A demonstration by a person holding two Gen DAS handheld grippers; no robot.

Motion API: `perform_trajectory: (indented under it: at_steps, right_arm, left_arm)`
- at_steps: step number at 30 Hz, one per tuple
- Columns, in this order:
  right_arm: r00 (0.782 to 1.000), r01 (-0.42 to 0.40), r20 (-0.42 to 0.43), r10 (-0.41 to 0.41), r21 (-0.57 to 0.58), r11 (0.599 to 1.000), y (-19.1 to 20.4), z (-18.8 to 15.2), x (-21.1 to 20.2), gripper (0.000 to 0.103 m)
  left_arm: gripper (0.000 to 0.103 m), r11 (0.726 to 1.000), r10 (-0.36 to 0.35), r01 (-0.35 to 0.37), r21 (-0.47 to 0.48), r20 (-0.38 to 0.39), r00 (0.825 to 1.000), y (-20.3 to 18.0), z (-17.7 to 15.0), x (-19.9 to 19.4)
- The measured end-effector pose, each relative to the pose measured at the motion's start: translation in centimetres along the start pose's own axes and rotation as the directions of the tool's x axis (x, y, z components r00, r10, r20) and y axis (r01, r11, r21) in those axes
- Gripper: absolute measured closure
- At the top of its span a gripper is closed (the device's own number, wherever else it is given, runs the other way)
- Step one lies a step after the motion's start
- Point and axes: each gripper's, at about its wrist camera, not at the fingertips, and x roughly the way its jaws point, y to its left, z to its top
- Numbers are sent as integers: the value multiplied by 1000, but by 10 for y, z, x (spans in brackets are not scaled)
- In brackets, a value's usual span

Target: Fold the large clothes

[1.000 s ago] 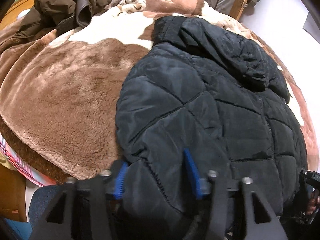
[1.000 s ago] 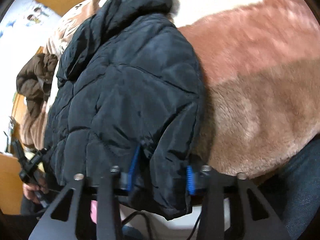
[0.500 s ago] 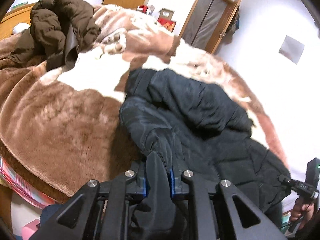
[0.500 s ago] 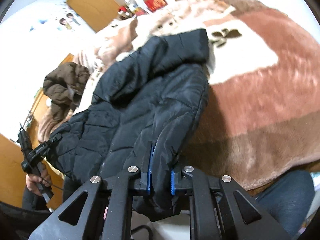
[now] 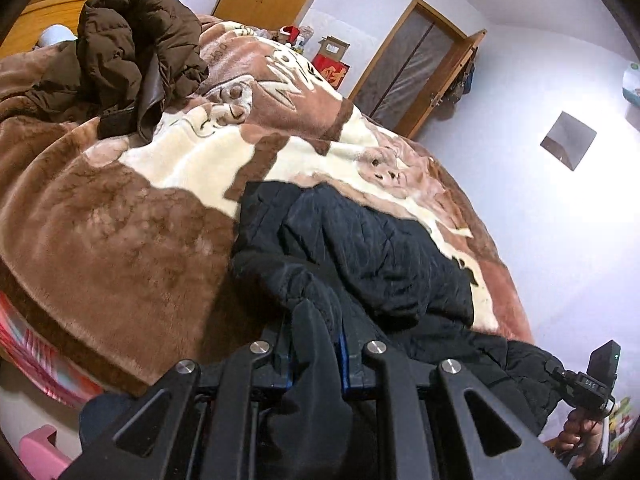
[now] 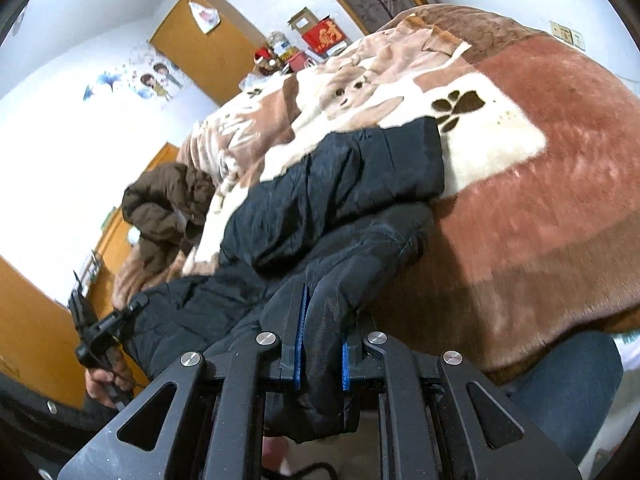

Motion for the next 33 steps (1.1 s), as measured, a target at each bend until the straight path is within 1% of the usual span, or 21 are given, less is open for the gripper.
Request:
perform_trajectory:
  at_steps: [4,9,10,12,13,15,17,19,21,22,23,25,27,31,32,33]
  right_arm:
    - [998,-16,58,15,4,1000,2,39,10,90]
    - [995,1,98,-2,3,1000,3,102,39,90]
    - [995,6,97,-6,4,1000,1,110,44,89]
    - [996,33,85,-34,21,999,-3,138,68,89]
    - [996,40,78,-42,28,999,-6,146,77,89]
    - [995,80,48,-82,47,996,-14,170,109,89]
    - [994,110,15,-111,56,992,-25,185,136,89]
    - [989,147,-33,-145,75,986,-39,197,166,88]
    - [979,181,-112,-168,120,976,-61,206,205,86]
    - [975,193,-138,-174,143,971,-71,206,217,86]
    - [973,196,-156,-171,166,966,-78,206,227,85]
    - [973,185,-174,-149,213,959,-93,204,242,85]
    - [977,165,-169,-126,244,956,-102,201,250,84]
    - [982,130,-169,-87,264,956,-107,200,248,83]
    - [982,121,-170,-76,270,955,-106,202,242,81]
    - [984,105,-168,-58,283,953,-105,205,235,77]
  left_arm:
    - [87,1000,-9,9,10,34,999,-10,27,13]
    - [87,1000,-11,12,-7,60,998,-16,77,46]
    - [87,1000,-9,10,-16,60,998,-16,86,54]
    - [87,1000,0,1,-21,52,999,-17,105,78]
    - [87,1000,14,-14,-16,46,999,-18,113,89]
    - [87,999,43,-42,-17,24,999,-17,128,119]
    - [86,997,75,-75,-24,-8,997,-13,140,153]
    - [86,994,104,-105,-29,-47,994,-7,146,186]
    - [85,988,142,-147,-43,-104,984,2,149,224]
    - [84,986,153,-160,-46,-131,980,6,149,241]
    - [81,983,166,-175,-48,-152,974,10,148,255]
    - [79,980,182,-194,-51,-178,967,17,143,278]
    - [78,979,184,-196,-50,-178,967,20,139,291]
    - [77,983,165,-175,-48,-172,971,22,137,294]
    - [75,984,155,-167,-53,-178,972,22,138,292]
    - [74,986,141,-155,-63,-186,972,23,141,288]
